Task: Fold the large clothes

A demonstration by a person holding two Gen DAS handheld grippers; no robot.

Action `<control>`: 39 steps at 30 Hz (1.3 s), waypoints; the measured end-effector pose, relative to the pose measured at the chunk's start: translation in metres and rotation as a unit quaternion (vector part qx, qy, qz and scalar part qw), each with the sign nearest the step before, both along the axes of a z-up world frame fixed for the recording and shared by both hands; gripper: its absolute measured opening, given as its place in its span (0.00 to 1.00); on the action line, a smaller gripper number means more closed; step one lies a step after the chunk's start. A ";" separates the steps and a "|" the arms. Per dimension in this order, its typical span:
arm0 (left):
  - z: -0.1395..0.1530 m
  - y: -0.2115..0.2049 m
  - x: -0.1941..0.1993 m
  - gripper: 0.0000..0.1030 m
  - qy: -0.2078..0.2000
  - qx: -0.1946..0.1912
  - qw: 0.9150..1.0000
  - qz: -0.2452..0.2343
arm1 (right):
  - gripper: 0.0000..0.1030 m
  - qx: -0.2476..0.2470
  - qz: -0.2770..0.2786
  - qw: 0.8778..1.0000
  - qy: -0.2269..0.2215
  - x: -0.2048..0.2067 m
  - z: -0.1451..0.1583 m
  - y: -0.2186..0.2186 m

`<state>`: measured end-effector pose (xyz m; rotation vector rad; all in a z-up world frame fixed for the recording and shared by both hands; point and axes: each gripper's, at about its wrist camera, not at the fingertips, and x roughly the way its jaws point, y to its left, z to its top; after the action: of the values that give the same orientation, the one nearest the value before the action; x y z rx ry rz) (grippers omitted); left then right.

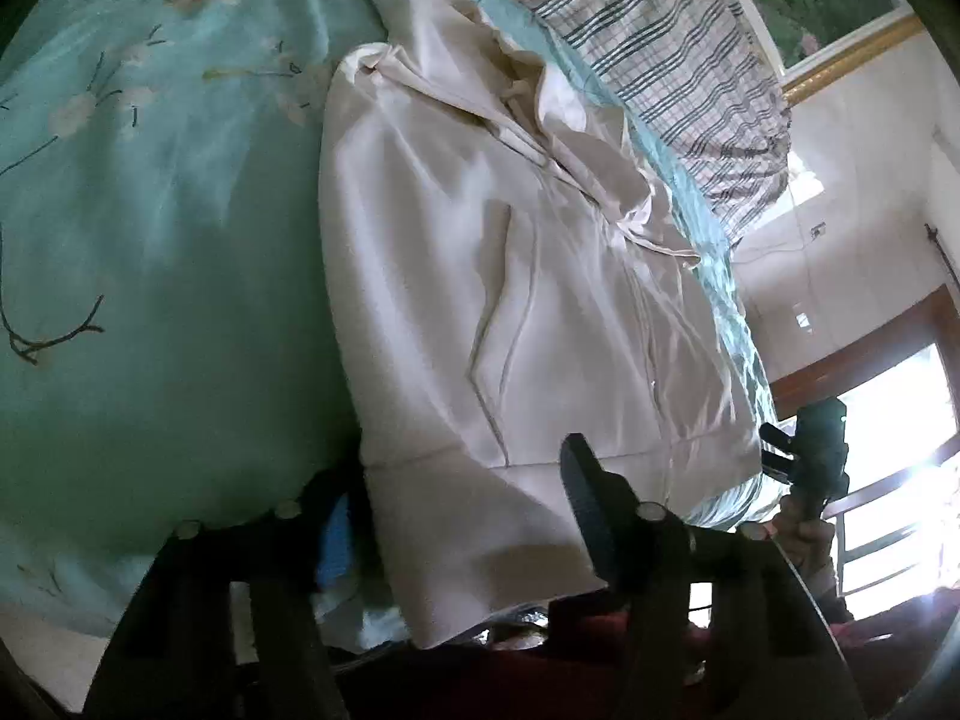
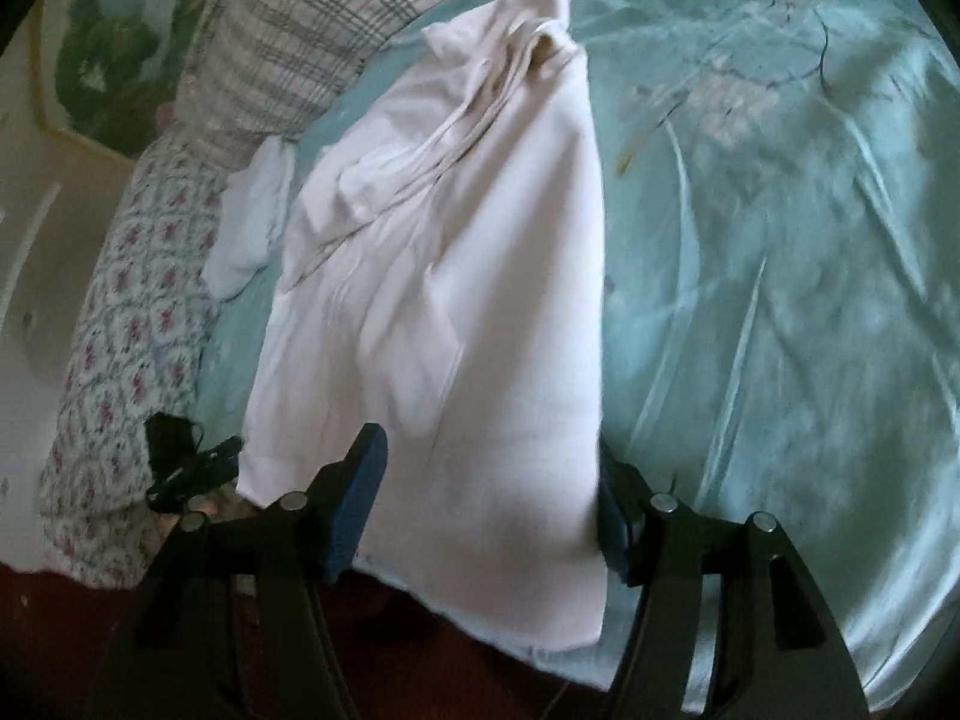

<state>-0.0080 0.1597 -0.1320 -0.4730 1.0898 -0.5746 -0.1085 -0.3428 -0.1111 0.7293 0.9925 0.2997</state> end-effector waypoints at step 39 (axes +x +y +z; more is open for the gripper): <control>0.095 0.000 0.041 0.08 -0.133 -0.058 0.989 0.016 | 0.07 0.101 -0.048 0.980 -0.165 0.030 0.066 -0.016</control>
<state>0.0334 0.1600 -0.0365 -0.4979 0.7957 -0.6544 -0.0786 -0.3588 -0.0451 0.8766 0.6164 0.4266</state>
